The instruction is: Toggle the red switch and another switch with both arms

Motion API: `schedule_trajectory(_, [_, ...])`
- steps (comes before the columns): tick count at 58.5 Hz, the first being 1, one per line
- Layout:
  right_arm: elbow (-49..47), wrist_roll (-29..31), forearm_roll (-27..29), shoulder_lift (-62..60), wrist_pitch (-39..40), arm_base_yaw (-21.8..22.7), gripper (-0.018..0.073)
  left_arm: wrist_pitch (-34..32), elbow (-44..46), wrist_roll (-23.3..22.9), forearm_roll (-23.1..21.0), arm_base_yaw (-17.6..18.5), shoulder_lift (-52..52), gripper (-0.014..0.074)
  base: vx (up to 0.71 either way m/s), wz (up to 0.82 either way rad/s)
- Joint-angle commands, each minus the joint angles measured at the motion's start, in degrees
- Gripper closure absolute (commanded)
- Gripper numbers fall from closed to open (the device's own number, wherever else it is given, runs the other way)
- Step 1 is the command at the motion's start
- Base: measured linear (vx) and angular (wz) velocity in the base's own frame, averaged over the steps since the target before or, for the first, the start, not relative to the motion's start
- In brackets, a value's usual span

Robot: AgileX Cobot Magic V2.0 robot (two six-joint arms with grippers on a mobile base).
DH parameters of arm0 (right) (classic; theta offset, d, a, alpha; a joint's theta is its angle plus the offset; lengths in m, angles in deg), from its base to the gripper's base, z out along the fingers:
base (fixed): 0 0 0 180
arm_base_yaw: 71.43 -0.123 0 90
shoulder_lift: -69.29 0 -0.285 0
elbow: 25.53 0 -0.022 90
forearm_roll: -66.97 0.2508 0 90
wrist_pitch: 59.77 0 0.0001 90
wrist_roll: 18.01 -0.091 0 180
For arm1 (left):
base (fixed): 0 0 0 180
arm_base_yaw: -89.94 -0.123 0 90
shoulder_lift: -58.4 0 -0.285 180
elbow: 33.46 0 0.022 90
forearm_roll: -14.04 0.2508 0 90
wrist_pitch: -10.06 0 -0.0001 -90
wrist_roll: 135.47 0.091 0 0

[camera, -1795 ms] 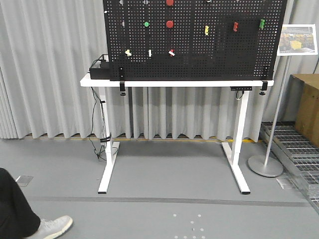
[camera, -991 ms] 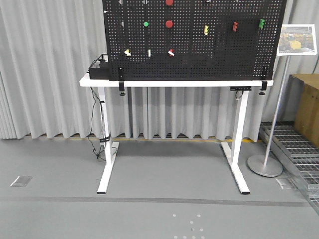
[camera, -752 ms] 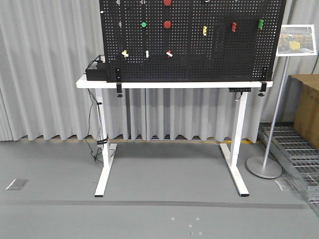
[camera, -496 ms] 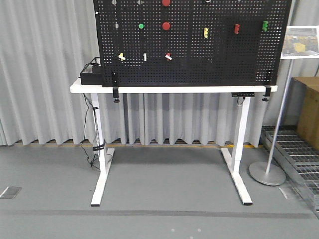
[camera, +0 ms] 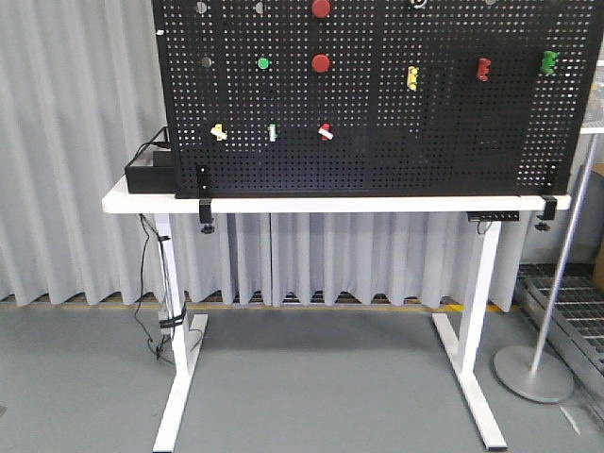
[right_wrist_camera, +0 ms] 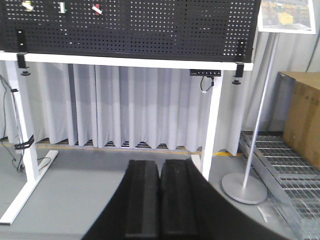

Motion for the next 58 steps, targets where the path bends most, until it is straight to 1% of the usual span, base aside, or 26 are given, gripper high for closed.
schedule_trajectory(1, [0.3,0.0,-0.5,-0.6,4.8,0.2,0.0565,-4.4,-1.2,-0.3,-0.1,-0.1,-1.0,0.0594,0.47,0.00])
schedule_trajectory(58, [0.3,0.0,-0.5,-0.6,4.8,0.2,0.0565,-4.4,-1.2,-0.3,-0.1,-0.1,-1.0,0.0594,0.45,0.02])
